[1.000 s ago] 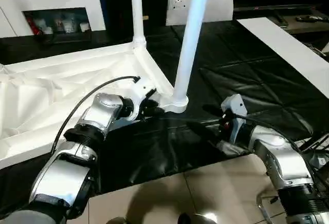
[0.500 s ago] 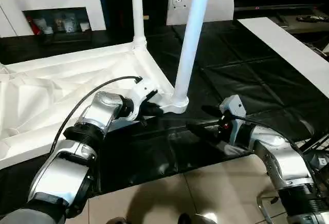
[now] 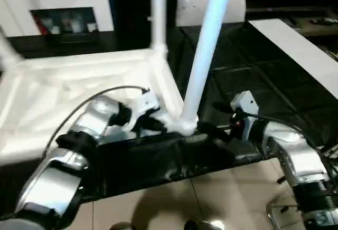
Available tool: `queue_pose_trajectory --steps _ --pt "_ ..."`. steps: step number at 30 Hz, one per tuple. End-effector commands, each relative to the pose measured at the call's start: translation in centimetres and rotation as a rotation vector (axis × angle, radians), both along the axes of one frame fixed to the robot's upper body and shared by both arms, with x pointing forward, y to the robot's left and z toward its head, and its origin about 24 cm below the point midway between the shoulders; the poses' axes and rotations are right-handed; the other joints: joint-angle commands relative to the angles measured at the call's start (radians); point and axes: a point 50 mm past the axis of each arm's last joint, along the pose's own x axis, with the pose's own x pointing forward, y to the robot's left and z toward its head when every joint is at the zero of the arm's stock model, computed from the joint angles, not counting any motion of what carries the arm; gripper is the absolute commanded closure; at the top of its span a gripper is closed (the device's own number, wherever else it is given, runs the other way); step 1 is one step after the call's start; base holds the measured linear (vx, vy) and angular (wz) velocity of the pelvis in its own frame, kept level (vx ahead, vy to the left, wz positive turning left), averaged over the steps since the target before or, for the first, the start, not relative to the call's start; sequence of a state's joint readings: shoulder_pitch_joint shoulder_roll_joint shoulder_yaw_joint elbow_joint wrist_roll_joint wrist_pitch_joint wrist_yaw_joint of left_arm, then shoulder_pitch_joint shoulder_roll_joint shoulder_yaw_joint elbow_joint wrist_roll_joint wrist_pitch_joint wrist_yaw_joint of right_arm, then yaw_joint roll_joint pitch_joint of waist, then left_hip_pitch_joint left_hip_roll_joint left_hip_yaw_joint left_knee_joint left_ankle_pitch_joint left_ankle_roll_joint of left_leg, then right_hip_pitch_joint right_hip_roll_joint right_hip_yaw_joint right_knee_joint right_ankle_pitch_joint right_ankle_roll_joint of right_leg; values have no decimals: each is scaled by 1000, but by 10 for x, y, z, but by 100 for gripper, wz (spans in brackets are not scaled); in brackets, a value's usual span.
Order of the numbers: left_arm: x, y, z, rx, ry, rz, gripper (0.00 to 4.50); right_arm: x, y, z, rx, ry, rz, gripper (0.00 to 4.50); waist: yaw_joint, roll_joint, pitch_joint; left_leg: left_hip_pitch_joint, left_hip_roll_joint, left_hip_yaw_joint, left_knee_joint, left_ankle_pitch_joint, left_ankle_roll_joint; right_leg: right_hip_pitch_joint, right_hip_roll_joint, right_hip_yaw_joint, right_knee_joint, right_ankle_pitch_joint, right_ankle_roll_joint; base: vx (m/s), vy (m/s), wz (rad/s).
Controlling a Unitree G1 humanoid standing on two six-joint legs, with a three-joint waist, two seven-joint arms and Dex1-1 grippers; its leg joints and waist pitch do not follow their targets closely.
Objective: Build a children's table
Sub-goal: Rotate leg to tighten
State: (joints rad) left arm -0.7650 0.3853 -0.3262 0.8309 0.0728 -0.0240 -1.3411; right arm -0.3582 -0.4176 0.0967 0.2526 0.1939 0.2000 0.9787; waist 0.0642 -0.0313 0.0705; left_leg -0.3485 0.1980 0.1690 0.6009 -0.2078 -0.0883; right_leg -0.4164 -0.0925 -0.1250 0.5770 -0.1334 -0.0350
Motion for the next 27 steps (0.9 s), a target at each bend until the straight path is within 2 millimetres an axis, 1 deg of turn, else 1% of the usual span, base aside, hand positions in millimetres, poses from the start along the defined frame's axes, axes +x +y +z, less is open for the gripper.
queue_pose_trajectory --steps 1,2,3,4,5,6,7,8,9,10,11,12,14,16,18,21,22,23,24,25,26,27 --pt "-11 -9 -8 54 36 -158 448 -1 4 5 -1 0 119 0 -2 -7 -80 4 31 0 -68 -154 88 63 -64 54 -79 -439 -118 0 0 0" --pt "-12 -8 -7 57 37 -181 450 -2 5 5 3 5 152 19 -2 -6 -79 4 34 0 -68 -154 88 61 -63 55 -78 -433 -124 0 0 0" --pt "-14 -7 -7 59 42 -204 450 -3 7 5 11 14 190 30 -1 -7 -82 2 35 -1 -68 -144 88 65 -65 56 -72 -411 -136 0 0 0" --pt "-14 -7 -7 59 44 -214 450 -4 8 5 17 23 212 30 0 -9 -82 0 36 -1 -69 -139 87 66 -65 57 -70 -403 -138 0 0 0" --pt "-16 -7 -6 60 48 -237 450 -5 11 5 26 43 261 40 0 -10 -83 0 36 -1 -68 -139 90 67 -64 56 -67 -396 -145 0 0 0" --pt "-16 -6 -5 63 49 -251 450 -6 13 4 29 58 294 40 2 -8 -82 -1 37 0 -68 -129 90 67 -65 58 -65 -381 -149 0 0 0" --pt "-17 -6 -5 65 50 -257 450 -6 14 4 27 67 315 49 2 -8 -82 -1 37 0 -68 -129 90 67 -65 58 -65 -381 -149 0 0 0" --pt "-18 -6 -5 74 50 -278 450 -5 18 3 16 75 352 49 5 -8 -83 0 38 0 -68 -124 89 66 -65 59 -63 -373 -153 0 0 0" --pt "-18 -7 -5 77 51 -285 450 -4 20 2 13 75 362 65 6 -9 -83 -3 38 -1 -68 -114 86 68 -66 59 -59 -364 -159 0 0 0" --pt "-18 -6 -4 78 52 -289 450 -3 21 2 11 76 368 65 10 -10 -83 -1 38 1 -67 -113 82 66 -66 60 -60 -364 -159 0 0 0" --pt "-18 -6 -4 77 52 -292 450 -3 22 2 12 83 377 74 13 -8 -84 1 39 1 -67 -111 80 65 -67 60 -60 -363 -160 0 0 0" --pt "-19 -7 -4 72 51 -303 450 -1 25 1 10 89 397 85 17 -9 -86 1 39 2 -67 -104 79 66 -66 61 -57 -347 -164 0 0 0" --pt "-19 -8 -3 69 50 -308 450 -1 27 -1 5 97 415 103 20 -8 -86 0 39 2 -67 -99 73 67 -65 60 -53 -330 -171 0 0 0" --pt "-18 -9 -3 67 48 -317 450 0 28 -2 -2 110 442 119 20 -8 -86 -1 39 3 -66 -102 72 68 -66 61 -53 -328 -171 0 0 0" --pt "-18 -9 -3 66 48 -318 450 0 30 -3 -5 112 455 145 21 -8 -86 -1 38 3 -66 -102 71 69 -65 60 -53 -331 -169 0 0 0" --pt "-19 -9 -3 67 48 -322 450 1 32 -4 -9 121 478 156 22 -9 -86 0 38 3 -66 -105 68 68 -66 60 -55 -343 -164 0 0 0" --pt "-19 -9 -3 68 49 -324 450 1 33 -5 -10 125 488 180 21 -8 -86 -1 38 2 -67 -104 68 69 -65 60 -54 -345 -164 0 0 0" --pt "-19 -9 -3 68 49 -324 450 1 33 -5 -11 126 491 191 21 -8 -87 -1 38 3 -66 -104 69 69 -65 59 -54 -344 -164 0 0 0" --pt "-19 -9 -3 68 49 -325 450 1 33 -6 -10 127 495 191 22 -9 -87 -1 38 3 -66 -100 71 68 -64 61 -53 -337 -165 0 0 0" --pt "-19 -9 -3 68 49 -325 450 1 33 -6 -9 128 498 196 23 -9 -87 -1 39 3 -66 -98 72 68 -65 61 -53 -335 -166 0 0 0" --pt "-19 -9 -4 69 49 -324 450 1 34 -6 -7 131 503 209 24 -7 -88 -1 39 3 -66 -94 71 69 -64 61 -52 -326 -169 0 0 0" --pt "-19 -9 -4 69 48 -322 450 0 34 -7 -4 136 508 209 24 -7 -87 -1 39 3 -66 -96 70 68 -64 60 -52 -324 -170 0 0 0"
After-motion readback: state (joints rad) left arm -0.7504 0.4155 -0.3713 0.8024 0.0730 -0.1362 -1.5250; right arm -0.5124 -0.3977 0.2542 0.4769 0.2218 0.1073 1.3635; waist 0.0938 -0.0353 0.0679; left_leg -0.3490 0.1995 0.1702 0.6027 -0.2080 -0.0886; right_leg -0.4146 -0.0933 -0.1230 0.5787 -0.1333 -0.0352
